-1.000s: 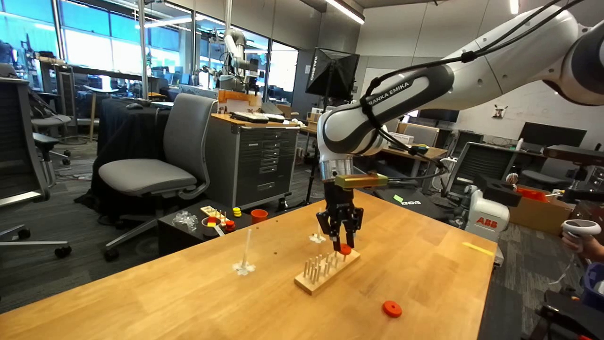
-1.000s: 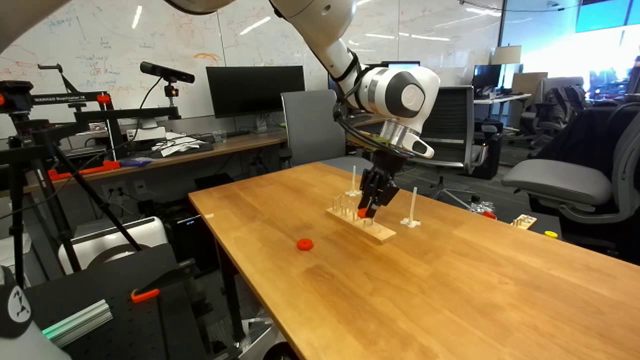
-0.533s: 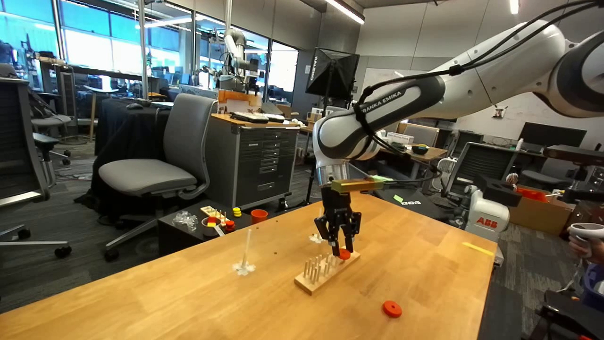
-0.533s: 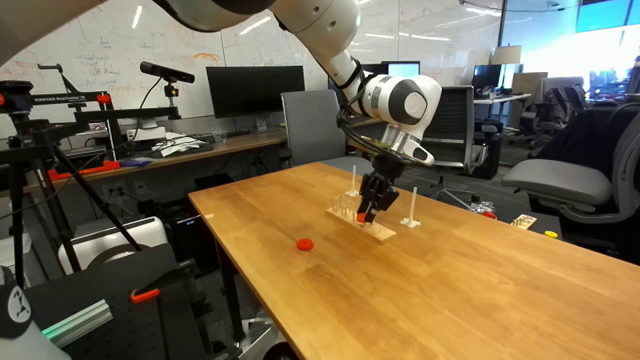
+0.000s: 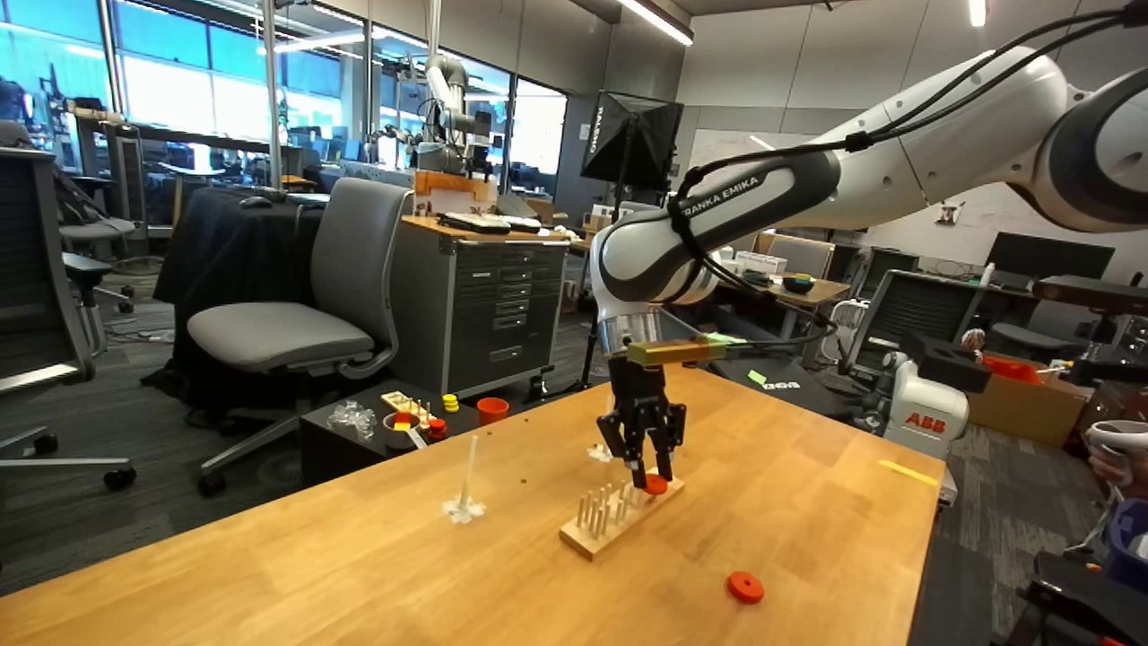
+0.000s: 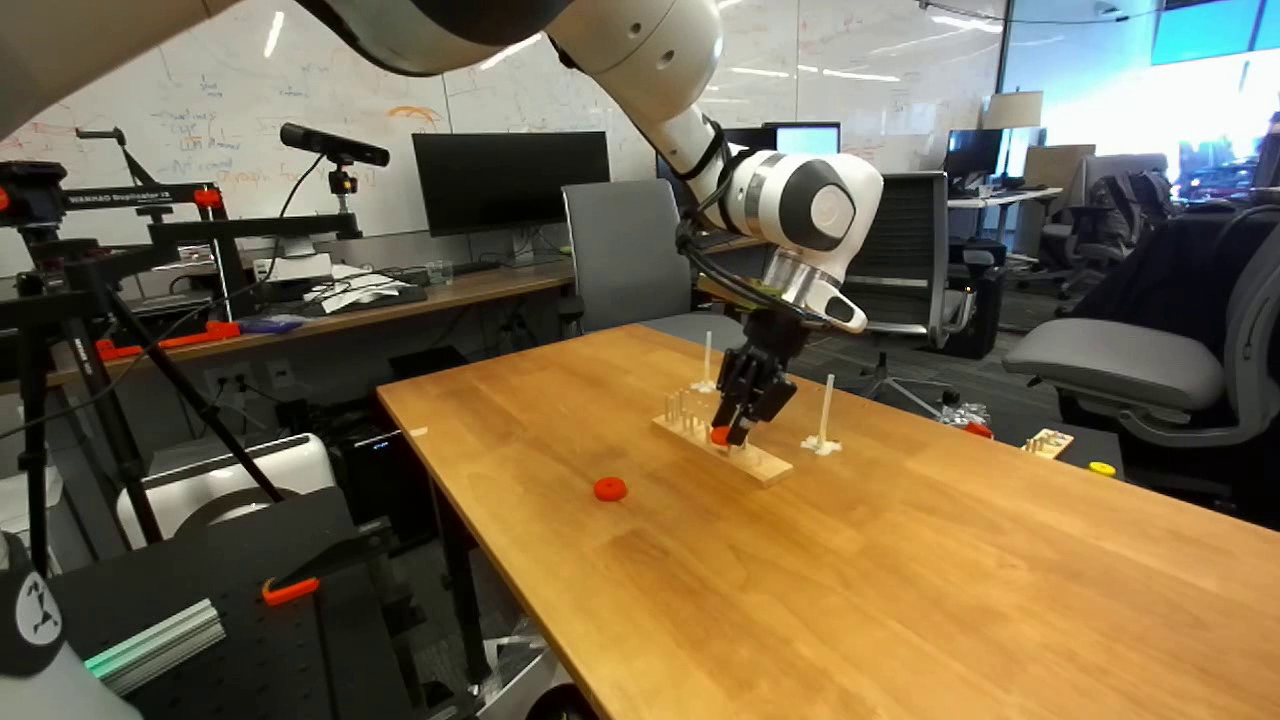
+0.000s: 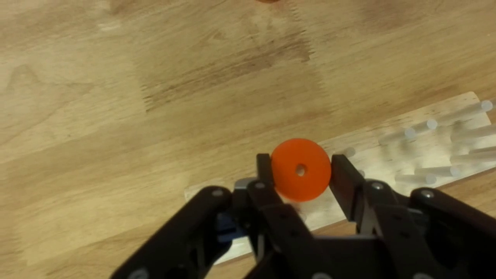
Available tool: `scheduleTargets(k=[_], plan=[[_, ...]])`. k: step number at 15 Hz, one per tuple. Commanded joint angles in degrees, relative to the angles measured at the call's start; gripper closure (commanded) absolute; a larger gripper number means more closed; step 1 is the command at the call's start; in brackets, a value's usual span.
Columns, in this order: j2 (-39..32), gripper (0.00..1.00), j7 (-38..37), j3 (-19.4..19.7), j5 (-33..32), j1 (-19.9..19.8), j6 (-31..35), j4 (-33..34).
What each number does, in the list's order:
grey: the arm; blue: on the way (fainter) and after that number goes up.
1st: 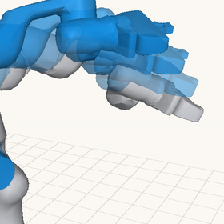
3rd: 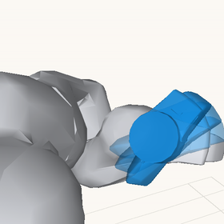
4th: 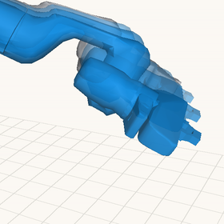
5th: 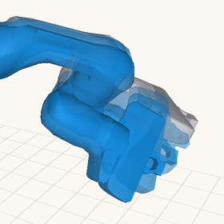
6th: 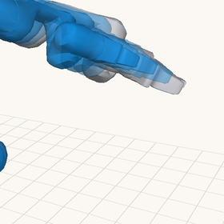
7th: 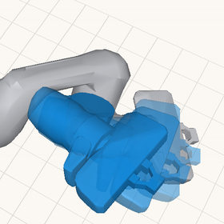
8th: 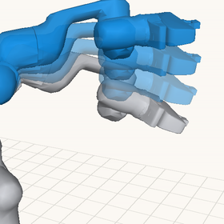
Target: Pick up the orange ring on the right and place it on the wooden stand
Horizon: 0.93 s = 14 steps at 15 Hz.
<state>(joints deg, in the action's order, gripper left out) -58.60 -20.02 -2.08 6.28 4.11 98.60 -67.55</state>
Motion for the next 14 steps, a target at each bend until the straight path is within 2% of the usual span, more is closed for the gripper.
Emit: scheduleTargets(k=[1,11,12,13,14], plan=[[-1.99,0.83,-0.47,0.68,1.43,-0.11,-2.57,3.51],[-3.07,0.83,-0.47,1.09,1.41,-1.15,-2.66,3.87],[-3.12,0.33,-0.58,1.07,1.52,-1.17,-2.41,3.76],[-2.82,0.32,-0.32,1.04,1.43,-1.16,-2.49,3.33],[-2.12,0.25,0.00,1.04,1.30,-1.11,-1.89,2.31]])
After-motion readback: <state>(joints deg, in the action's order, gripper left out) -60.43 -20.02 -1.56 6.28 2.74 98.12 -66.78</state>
